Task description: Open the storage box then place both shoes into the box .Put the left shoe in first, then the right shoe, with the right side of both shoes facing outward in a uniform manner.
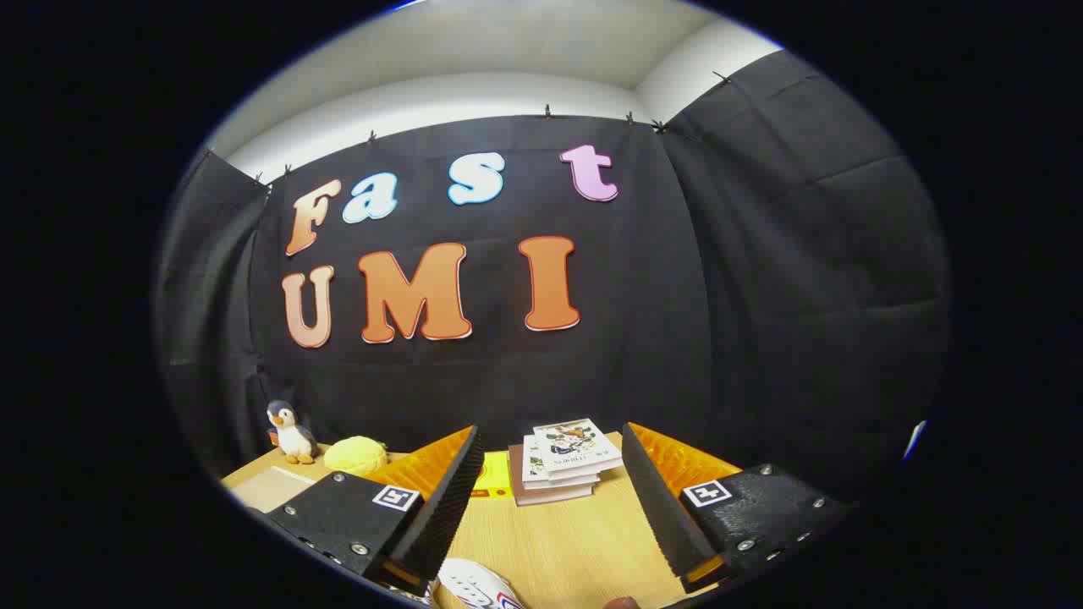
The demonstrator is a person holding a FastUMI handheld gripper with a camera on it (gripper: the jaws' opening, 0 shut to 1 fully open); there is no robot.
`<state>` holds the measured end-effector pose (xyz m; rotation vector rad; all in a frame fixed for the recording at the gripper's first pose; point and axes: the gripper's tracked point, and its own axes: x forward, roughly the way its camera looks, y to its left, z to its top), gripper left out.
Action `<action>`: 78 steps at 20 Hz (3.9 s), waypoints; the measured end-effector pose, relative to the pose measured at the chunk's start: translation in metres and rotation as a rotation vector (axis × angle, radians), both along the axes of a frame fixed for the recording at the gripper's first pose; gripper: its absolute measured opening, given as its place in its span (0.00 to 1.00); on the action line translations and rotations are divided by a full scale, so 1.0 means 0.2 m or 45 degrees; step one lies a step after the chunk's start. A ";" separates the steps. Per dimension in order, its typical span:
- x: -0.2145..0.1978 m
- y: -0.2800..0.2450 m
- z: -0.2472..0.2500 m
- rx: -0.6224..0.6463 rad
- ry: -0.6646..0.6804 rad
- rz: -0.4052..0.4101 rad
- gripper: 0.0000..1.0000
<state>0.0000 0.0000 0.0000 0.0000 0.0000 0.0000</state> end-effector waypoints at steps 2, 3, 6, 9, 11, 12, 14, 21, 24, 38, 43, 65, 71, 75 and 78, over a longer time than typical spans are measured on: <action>-0.02 0.02 -0.03 -0.025 0.066 -0.024 0.97; -0.03 0.04 -0.03 -0.040 0.072 -0.021 0.97; -0.06 0.13 -0.01 -0.068 0.119 0.050 0.97; -0.04 0.21 0.05 -0.073 0.139 0.110 0.97; -0.04 0.27 0.10 -0.040 0.132 0.138 0.98; -0.04 0.31 0.12 -0.018 0.112 0.159 0.98; -0.03 0.37 0.13 -0.009 0.076 0.195 0.97; -0.03 0.35 0.09 -0.111 0.078 0.214 0.97; -0.04 0.35 0.06 -0.093 0.111 0.241 0.98; -0.07 0.64 -0.55 0.415 0.625 0.537 0.98; -0.13 0.83 -0.75 0.614 0.826 0.675 0.98; -0.36 1.33 -0.86 1.114 1.164 0.932 0.67; -0.34 1.34 -0.52 1.209 1.000 0.944 0.04; -0.41 1.52 -0.31 1.144 0.936 1.019 0.01; -0.46 1.68 -0.21 1.047 0.898 1.068 0.02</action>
